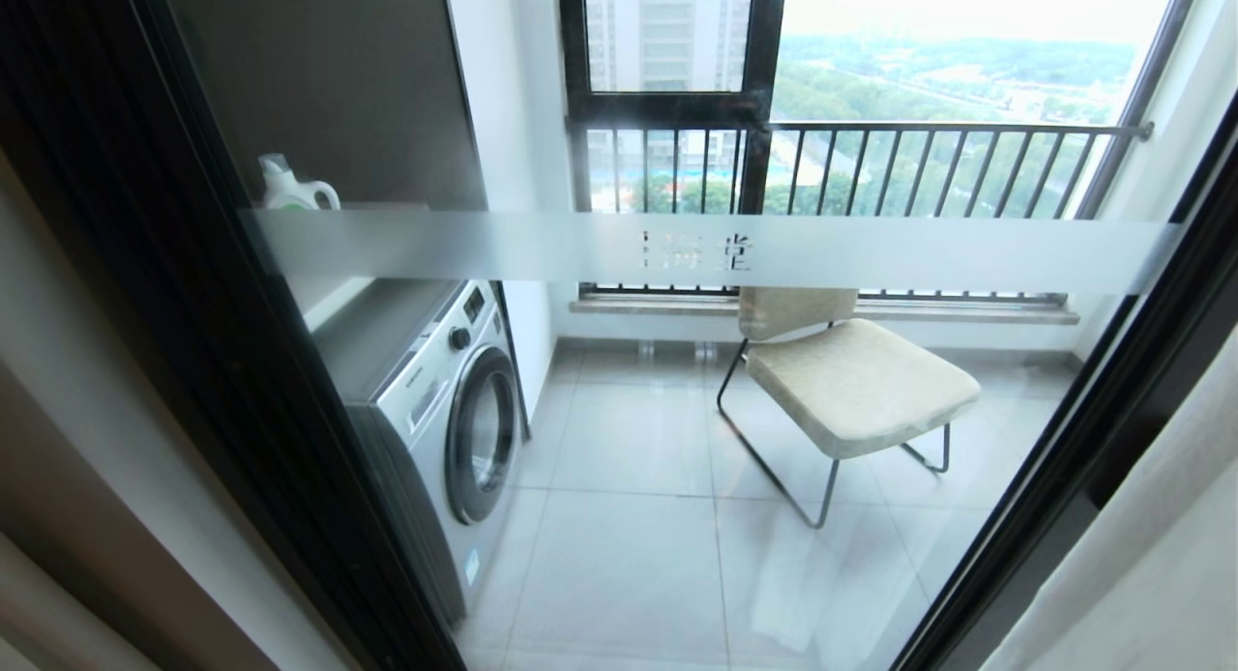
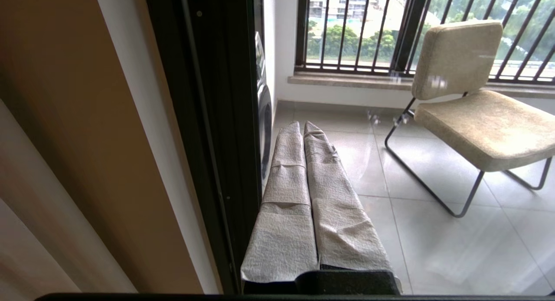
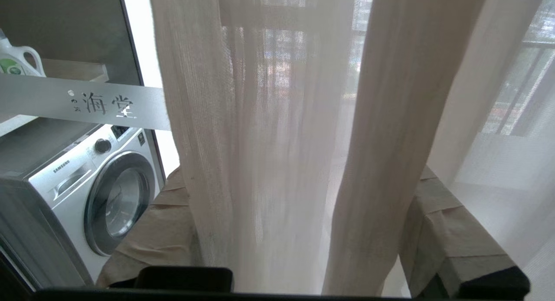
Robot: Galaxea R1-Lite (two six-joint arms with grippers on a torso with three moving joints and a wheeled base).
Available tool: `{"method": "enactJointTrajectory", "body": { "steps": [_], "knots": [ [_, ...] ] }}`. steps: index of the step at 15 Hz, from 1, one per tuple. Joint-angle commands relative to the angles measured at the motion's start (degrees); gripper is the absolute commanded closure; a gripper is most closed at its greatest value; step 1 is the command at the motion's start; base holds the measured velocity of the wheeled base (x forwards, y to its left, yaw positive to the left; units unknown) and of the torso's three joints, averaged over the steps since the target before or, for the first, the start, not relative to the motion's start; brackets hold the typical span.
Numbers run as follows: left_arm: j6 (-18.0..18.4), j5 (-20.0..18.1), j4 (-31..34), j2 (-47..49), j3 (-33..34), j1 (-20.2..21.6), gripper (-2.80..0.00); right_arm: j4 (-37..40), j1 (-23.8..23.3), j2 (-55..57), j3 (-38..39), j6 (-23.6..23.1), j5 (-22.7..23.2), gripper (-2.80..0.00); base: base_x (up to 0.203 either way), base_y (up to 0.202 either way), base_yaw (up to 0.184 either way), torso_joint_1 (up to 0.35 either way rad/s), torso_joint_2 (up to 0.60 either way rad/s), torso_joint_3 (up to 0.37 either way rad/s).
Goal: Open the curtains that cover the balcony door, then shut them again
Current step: Close the inner curtains on both sides
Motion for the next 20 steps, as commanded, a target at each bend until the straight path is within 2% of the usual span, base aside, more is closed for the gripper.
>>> {"method": "enactJointTrajectory", "body": {
  "steps": [1,4,8,14,16,18,20],
  "knots": [
    [-0.03,0.10,-0.03,-0.02,0.00,0.01,0.00,-0.09,-1.04,-1.02,0.70,-0.05,0.02,0.00,0.000,0.000,0.000,0.000,0.00,0.000],
    [-0.03,0.06,-0.03,-0.02,0.00,0.01,0.00,-0.25,-5.48,-2.89,4.85,-0.09,0.07,0.00,0.000,0.000,0.000,0.000,0.00,0.000],
    [-0.03,0.05,-0.03,-0.02,0.00,0.01,0.00,-0.13,-7.91,-10.25,15.40,-0.10,0.17,0.00,0.000,0.000,0.000,0.000,0.00,0.000],
    [-0.03,0.05,-0.03,-0.02,0.00,0.01,0.00,-3.62,-9.81,-20.71,37.36,-1.55,0.54,0.00,0.000,0.000,0.000,0.000,0.00,0.000],
    [-0.03,0.05,-0.03,-0.02,0.00,0.01,0.00,-6.55,-10.61,-25.06,44.60,-2.69,4.02,0.00,0.000,0.000,0.000,0.000,0.00,0.000],
    [-0.03,0.05,-0.03,-0.02,0.00,0.01,0.00,-1.59,-11.49,-30.47,45.16,-3.67,7.60,0.00,0.000,0.000,0.000,0.000,0.00,0.000],
    [-0.03,0.05,-0.03,-0.02,0.00,0.01,0.00,3.45,-11.80,-36.14,45.16,-4.08,8.42,0.00,0.000,0.000,0.000,0.000,0.00,0.000]
  ]
}}
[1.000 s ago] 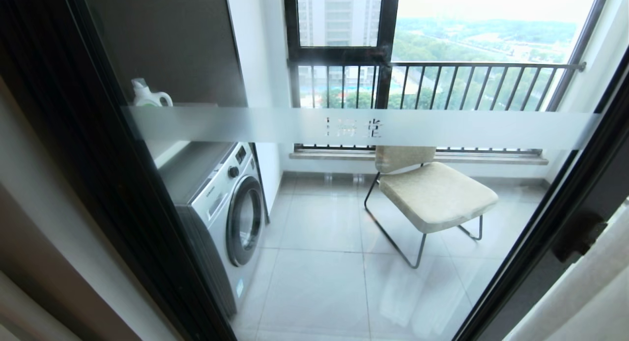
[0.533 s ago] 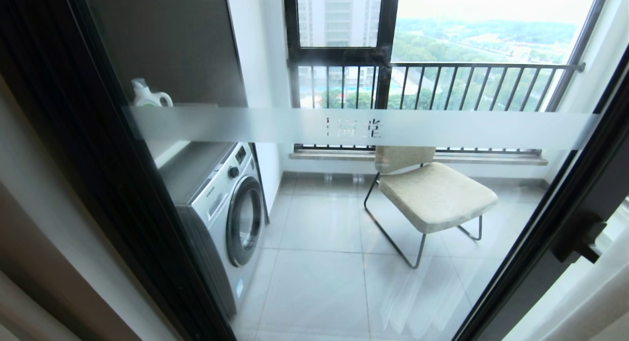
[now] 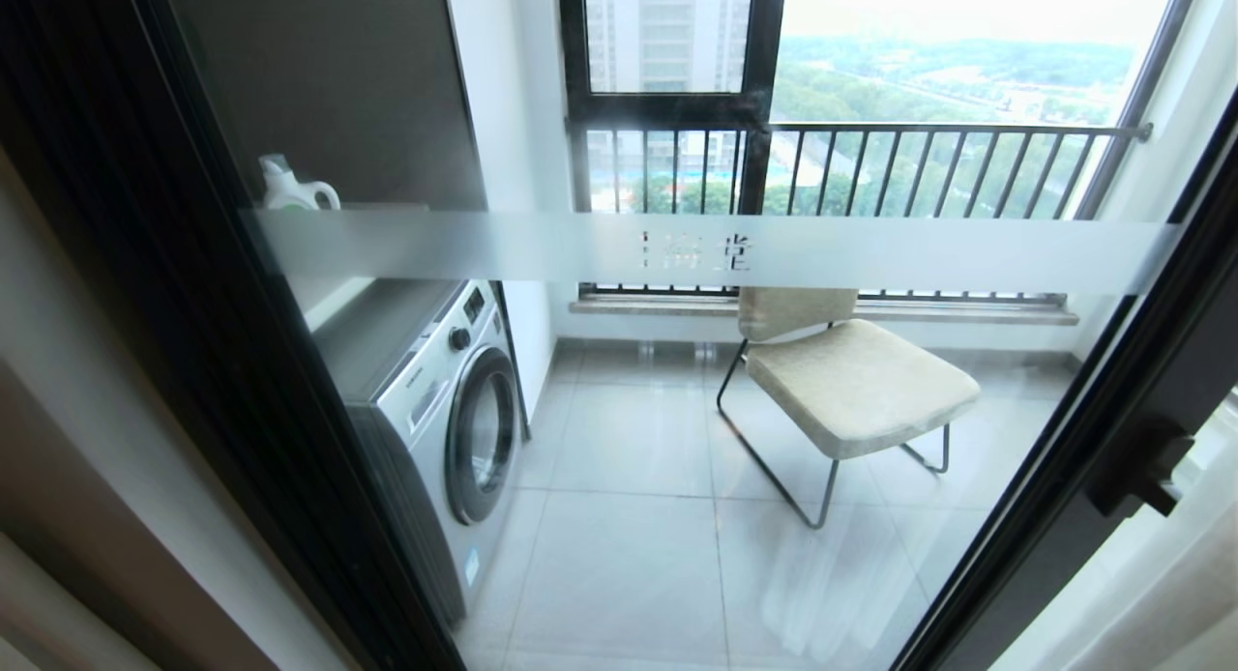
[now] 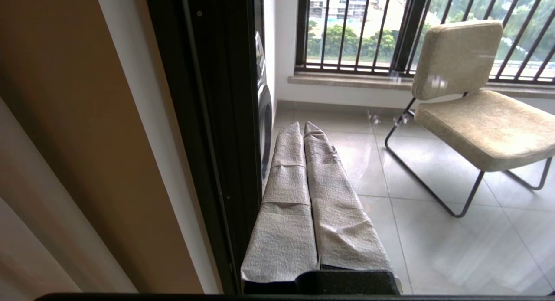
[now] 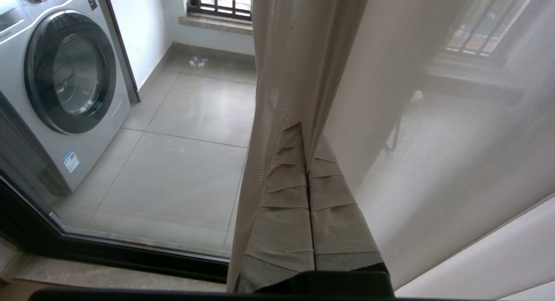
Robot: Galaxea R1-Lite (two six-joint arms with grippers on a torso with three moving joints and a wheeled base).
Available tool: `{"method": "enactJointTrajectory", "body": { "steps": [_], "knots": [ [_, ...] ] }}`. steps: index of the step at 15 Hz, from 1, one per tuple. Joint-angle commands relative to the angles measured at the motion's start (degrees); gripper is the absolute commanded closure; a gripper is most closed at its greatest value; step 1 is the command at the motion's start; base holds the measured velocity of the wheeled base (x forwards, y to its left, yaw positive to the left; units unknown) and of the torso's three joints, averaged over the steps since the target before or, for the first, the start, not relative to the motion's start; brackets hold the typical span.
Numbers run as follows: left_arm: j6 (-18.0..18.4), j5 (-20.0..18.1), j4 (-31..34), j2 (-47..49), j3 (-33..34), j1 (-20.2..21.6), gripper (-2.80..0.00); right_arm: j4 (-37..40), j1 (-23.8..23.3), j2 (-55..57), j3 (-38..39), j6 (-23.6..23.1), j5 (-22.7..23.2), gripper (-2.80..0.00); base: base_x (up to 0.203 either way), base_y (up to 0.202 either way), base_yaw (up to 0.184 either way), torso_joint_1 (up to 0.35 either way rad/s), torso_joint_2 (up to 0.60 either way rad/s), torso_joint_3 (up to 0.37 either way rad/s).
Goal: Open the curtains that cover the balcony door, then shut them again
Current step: Close the inner curtains on both sides
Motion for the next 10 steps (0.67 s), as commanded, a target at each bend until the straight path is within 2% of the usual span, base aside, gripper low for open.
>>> {"method": "enactJointTrajectory", "body": {
  "steps": [1,10],
  "knots": [
    [-0.03,0.05,-0.05,-0.02,0.00,0.01,0.00,1.30,-0.13,-7.09,0.23,-0.05,0.22,0.00,0.000,0.000,0.000,0.000,0.00,0.000],
    [-0.03,0.06,-0.05,-0.02,0.00,0.01,0.00,2.11,-0.01,-8.75,0.22,5.00,0.10,0.00,0.000,0.000,0.000,0.000,0.00,0.000]
  ]
}}
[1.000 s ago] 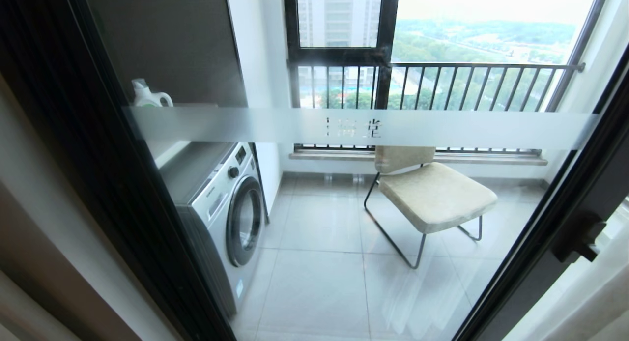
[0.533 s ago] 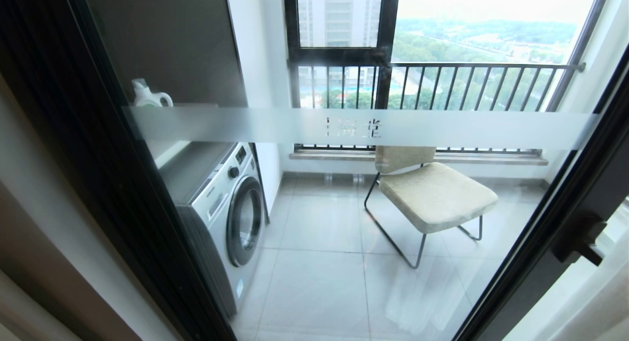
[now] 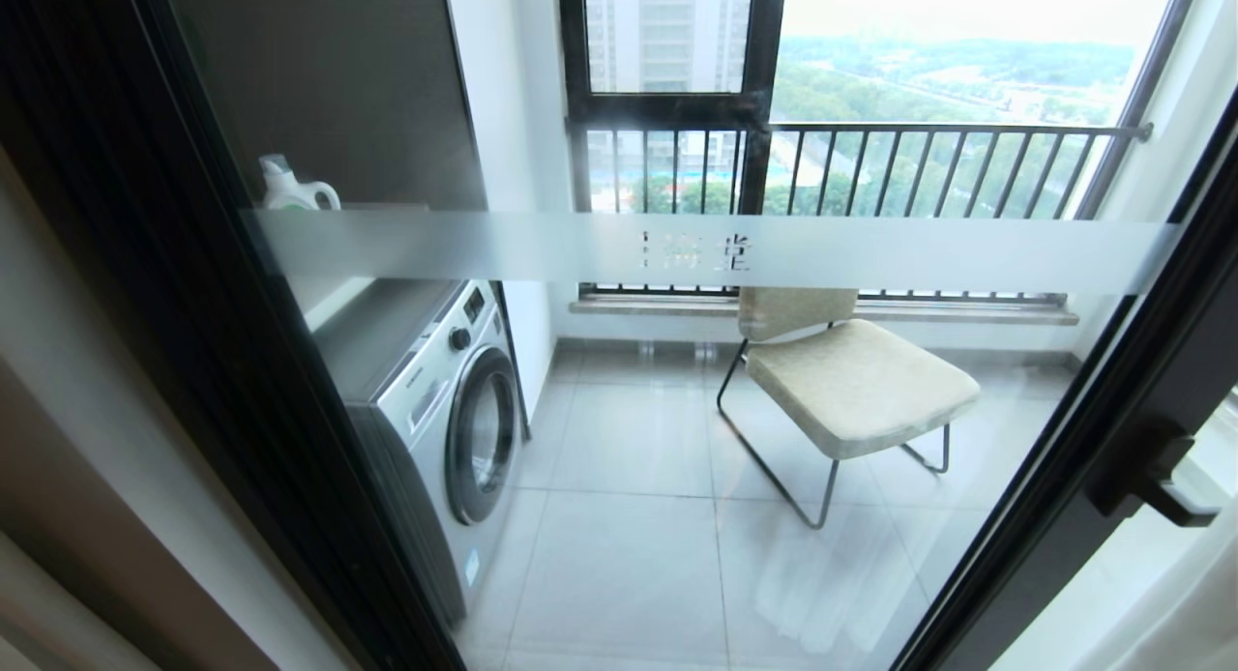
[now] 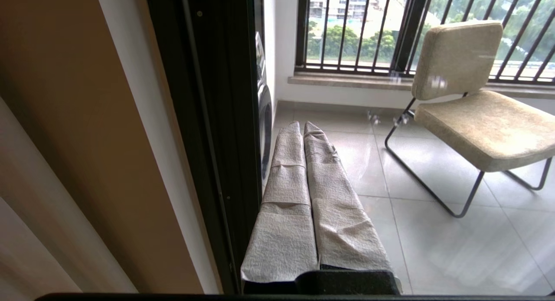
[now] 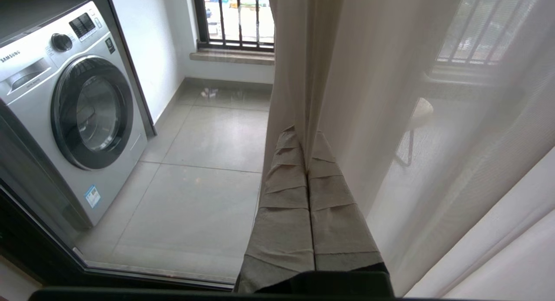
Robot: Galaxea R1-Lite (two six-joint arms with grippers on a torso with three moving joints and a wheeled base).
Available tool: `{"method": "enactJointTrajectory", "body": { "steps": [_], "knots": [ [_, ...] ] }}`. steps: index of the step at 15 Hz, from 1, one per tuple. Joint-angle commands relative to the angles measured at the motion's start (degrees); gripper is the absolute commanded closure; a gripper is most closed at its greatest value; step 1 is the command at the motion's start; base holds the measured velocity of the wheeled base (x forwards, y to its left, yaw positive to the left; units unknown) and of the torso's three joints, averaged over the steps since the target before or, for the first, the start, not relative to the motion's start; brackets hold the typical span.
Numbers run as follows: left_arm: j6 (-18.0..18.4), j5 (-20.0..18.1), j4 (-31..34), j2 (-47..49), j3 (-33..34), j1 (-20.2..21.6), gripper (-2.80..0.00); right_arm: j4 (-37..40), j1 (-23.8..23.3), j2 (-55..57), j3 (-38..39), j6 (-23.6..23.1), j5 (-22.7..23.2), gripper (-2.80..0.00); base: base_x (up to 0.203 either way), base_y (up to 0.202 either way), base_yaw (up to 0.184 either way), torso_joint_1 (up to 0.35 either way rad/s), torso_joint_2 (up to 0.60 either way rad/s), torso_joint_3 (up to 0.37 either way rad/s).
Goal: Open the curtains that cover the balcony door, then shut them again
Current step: Close the inner curtains on both sides
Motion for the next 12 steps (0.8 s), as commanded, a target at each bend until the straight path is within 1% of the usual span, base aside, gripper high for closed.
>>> {"method": "enactJointTrajectory", "body": {
  "steps": [1,12],
  "knots": [
    [-0.03,-0.02,-0.03,-0.02,0.00,0.01,0.00,-0.12,0.01,-0.16,-0.01,0.01,0.03,0.00,0.000,0.000,0.000,0.000,0.00,0.000],
    [-0.03,-0.02,-0.03,-0.02,0.00,0.01,0.00,-0.12,0.01,-0.16,-0.03,0.01,0.03,0.00,0.000,0.000,0.000,0.000,0.00,0.000]
  ]
}}
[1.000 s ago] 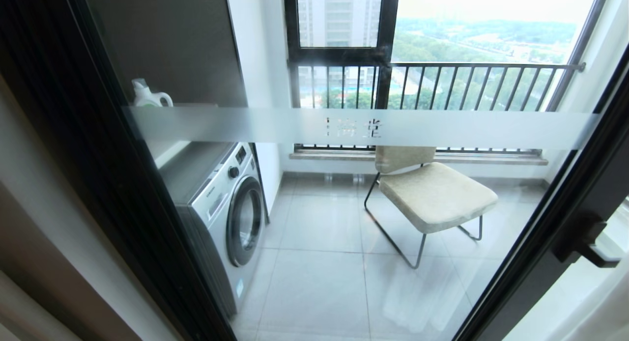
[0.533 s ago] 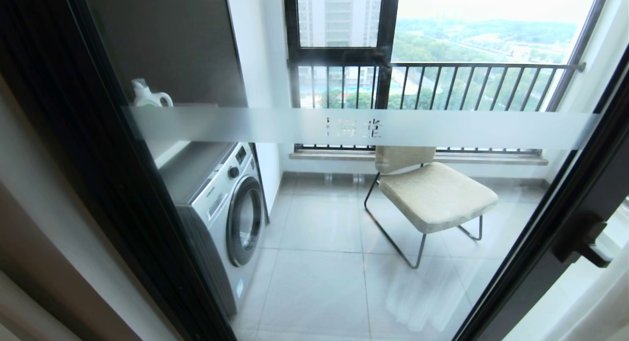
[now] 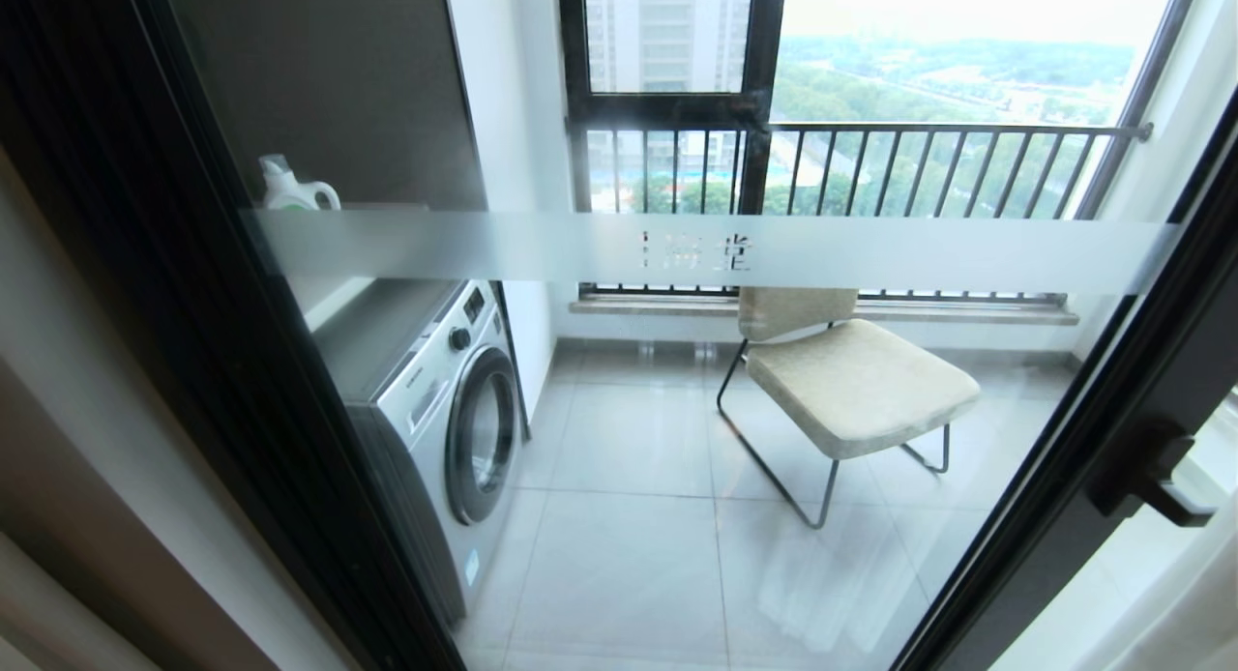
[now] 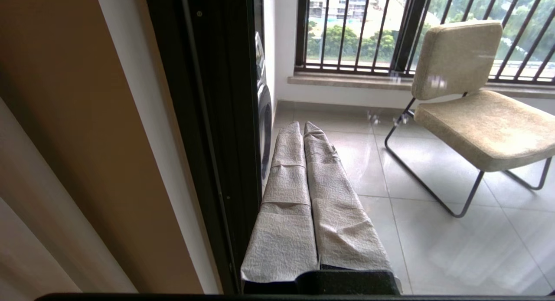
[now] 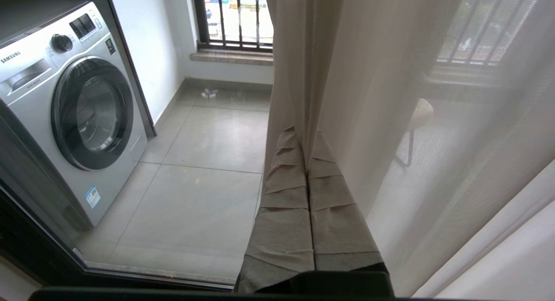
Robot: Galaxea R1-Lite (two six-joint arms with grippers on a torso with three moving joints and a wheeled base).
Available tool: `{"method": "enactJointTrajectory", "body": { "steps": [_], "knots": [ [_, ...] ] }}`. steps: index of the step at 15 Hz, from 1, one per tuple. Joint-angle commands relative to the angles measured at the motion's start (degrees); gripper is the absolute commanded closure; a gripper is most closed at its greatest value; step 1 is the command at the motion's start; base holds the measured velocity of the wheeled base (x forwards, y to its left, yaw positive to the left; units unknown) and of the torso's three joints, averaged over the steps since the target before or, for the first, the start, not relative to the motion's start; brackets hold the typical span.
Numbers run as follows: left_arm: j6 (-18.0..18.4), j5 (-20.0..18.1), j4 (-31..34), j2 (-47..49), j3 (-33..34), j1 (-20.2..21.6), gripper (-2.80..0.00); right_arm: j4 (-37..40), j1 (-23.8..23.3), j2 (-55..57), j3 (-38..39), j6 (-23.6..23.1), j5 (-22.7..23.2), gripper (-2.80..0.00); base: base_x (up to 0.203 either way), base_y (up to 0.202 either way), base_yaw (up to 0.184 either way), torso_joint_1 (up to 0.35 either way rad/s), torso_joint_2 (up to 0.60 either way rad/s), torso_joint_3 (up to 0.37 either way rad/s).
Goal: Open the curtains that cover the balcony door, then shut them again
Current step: Close the inner curtains on both sides
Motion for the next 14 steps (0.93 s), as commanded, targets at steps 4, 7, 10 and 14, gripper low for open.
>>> {"method": "enactJointTrajectory", "body": {
  "steps": [4,7,10,14],
  "knots": [
    [0.04,0.05,-0.05,-0.02,0.00,0.01,0.00,-0.01,0.01,-0.02,0.02,-0.02,0.04,0.00,0.000,0.000,0.000,0.000,0.00,0.000],
    [0.04,0.05,-0.05,-0.02,0.00,0.01,0.00,-0.01,0.01,-0.02,-0.02,-0.02,0.04,0.00,0.000,0.000,0.000,0.000,0.00,0.000],
    [0.04,0.05,-0.05,-0.02,0.00,0.01,0.00,-0.01,0.01,-0.02,-0.06,-0.02,0.04,0.00,0.000,0.000,0.000,0.000,0.00,0.000],
    [-0.05,0.05,-0.05,-0.02,0.00,0.01,0.00,-0.01,0.01,-0.02,0.02,-0.02,0.04,0.00,0.000,0.000,0.000,0.000,0.00,0.000]
  ]
}}
